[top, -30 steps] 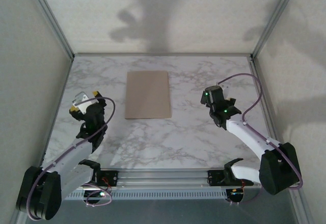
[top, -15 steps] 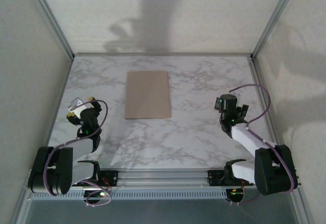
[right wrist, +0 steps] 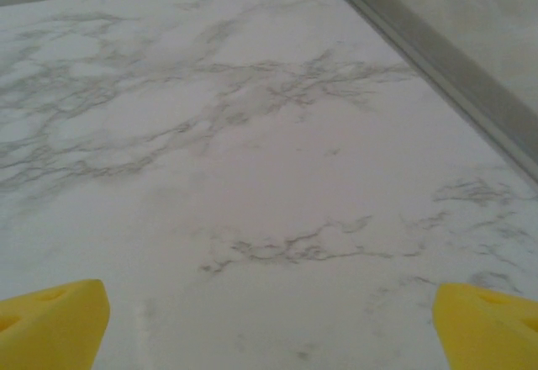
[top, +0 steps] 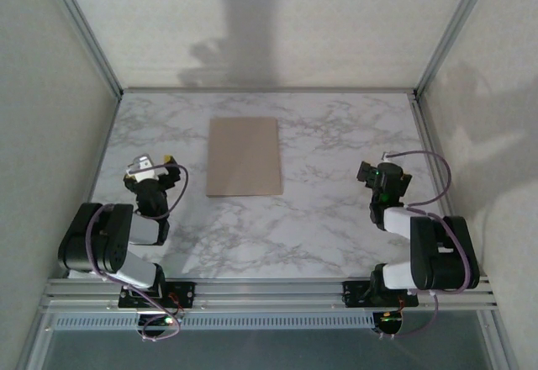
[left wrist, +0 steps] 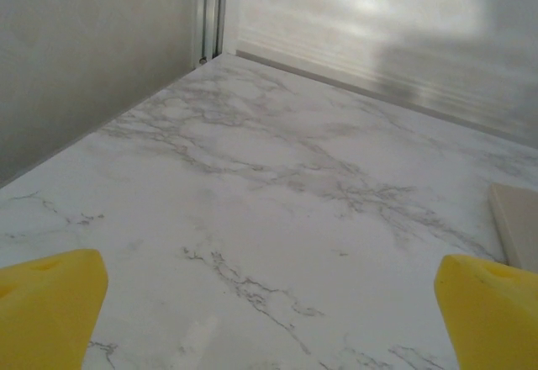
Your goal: Put the files into the folder
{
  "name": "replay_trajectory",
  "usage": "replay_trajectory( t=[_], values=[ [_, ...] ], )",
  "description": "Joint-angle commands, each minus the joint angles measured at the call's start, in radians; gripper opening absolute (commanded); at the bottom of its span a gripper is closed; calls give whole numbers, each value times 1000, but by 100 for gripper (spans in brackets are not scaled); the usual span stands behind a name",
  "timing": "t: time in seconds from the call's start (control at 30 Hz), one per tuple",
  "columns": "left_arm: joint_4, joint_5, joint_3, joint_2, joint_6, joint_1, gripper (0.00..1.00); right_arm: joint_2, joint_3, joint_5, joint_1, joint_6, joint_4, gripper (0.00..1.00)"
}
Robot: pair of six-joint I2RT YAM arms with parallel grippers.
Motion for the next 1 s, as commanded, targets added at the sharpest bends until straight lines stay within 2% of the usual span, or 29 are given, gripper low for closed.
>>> replay_trajectory(
  t=[0.0, 0.1, 0.13, 0.97],
  values=[
    [103, -22, -2, 13, 1, 5, 100, 57, -10, -120, -4, -34, 170, 99],
    [102, -17, -5, 8, -3, 11, 100, 143, 24, -205, 1, -78, 194, 99],
    [95, -16, -1, 10, -1, 10, 100, 137, 42, -189, 19, -96, 146, 99],
    [81, -24, 8, 11, 4, 4, 100, 140, 36, -192, 20, -98, 161, 99]
  ],
)
